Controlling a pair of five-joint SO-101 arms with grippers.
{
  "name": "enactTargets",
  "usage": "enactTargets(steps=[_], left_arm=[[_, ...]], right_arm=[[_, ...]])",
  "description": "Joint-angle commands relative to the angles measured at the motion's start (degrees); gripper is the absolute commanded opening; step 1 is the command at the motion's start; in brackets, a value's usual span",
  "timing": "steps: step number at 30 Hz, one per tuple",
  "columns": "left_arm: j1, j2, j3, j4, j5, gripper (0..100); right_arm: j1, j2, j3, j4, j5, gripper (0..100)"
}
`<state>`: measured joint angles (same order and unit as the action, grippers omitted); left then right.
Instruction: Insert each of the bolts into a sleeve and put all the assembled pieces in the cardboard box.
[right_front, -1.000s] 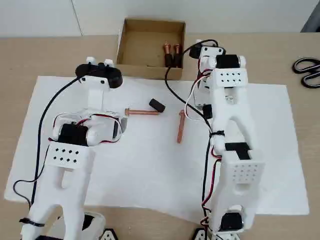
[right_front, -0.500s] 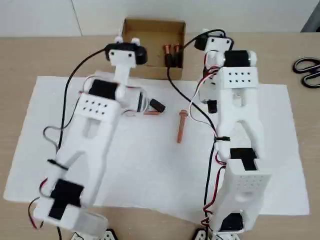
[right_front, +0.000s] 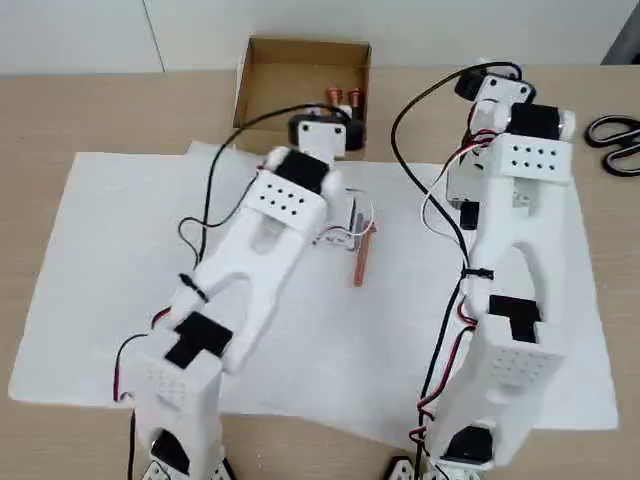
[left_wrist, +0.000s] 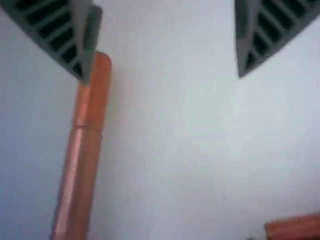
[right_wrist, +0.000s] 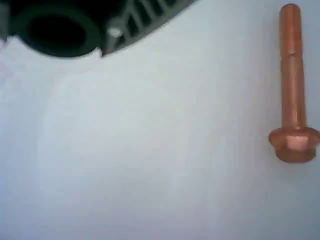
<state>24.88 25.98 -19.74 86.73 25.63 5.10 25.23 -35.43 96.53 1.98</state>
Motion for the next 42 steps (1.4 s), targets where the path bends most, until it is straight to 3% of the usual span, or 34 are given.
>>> enactTargets(steps=[1,14,27,42], left_arm=[[0.35,1.14,-4.0,-2.37,2.81,18],[5.01,15.38,-21.85,-2.02,5.71,18],[4.92,25.14,-37.76,8.88,5.54,18],[4.31,29.36,-39.69,9.58,5.45,18]], right_arm=[[0.48,-4.35,-0.44,0.66,0.09,0.4],[0.48,-4.35,-0.44,0.31,0.09,0.5],[0.48,-4.35,-0.44,0.13,0.09,0.5],[0.57,-4.35,-0.44,0.57,0.09,0.5]])
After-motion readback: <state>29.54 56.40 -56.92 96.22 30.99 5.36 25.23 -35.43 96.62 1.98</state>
